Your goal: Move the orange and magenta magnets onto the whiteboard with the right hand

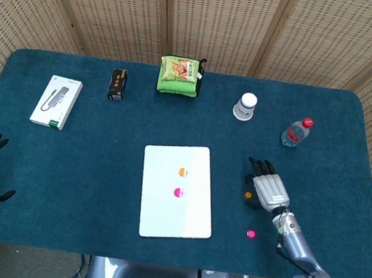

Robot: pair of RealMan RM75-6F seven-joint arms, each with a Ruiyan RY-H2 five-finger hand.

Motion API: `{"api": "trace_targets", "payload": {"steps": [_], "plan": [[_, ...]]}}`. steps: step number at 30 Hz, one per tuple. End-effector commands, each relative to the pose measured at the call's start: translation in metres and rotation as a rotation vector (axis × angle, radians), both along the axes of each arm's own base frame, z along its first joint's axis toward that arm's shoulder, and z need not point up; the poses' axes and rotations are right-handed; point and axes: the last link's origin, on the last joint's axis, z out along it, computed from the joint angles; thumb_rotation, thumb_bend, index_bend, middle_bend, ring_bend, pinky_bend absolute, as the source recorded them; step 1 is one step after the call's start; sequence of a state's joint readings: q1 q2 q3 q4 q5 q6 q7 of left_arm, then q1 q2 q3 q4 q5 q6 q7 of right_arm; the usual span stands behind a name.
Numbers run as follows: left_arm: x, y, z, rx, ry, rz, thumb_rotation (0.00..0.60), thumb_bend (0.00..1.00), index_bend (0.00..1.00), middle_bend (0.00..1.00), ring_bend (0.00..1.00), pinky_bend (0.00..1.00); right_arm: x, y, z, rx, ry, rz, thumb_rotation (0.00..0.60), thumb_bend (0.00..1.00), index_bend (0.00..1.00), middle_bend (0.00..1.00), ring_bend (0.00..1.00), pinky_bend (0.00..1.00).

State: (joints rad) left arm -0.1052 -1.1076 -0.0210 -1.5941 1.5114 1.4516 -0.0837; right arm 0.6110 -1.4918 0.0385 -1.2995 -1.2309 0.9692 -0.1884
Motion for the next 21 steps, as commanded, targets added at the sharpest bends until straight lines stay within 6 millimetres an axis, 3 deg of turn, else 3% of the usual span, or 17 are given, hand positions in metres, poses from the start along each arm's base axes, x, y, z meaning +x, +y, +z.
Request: {"api": "trace_targets", "payload": {"steps": [1, 6, 21], "plan": [[0.0, 0.0, 0.0, 0.0, 0.0, 0.001, 0.6, 0.0, 0.0, 0.0, 0.0, 0.0, -0.01, 0.004, 0.0, 0.002, -0.002, -0.01, 0.6, 0.26, 0.4, 0.0, 0.0, 0.0], [0.0, 0.0, 0.0, 0.0, -0.001, 0.001, 0.6, 0.0, 0.0, 0.0, 0.0, 0.0, -0.013, 0.005, -0.002, 0.003, -0.002, 0.006, 0.6, 0.31, 0.4, 0.0, 0.0, 0.0], [0.0, 0.0, 0.0, 0.002, 0.001, 0.003, 0.6, 0.0, 0.0, 0.0, 0.0, 0.0, -0.007, 0.0, -0.015, 0.025, -0.01, 0.001, 0.6, 0.31, 0.41, 0.0, 0.0, 0.0]]}}
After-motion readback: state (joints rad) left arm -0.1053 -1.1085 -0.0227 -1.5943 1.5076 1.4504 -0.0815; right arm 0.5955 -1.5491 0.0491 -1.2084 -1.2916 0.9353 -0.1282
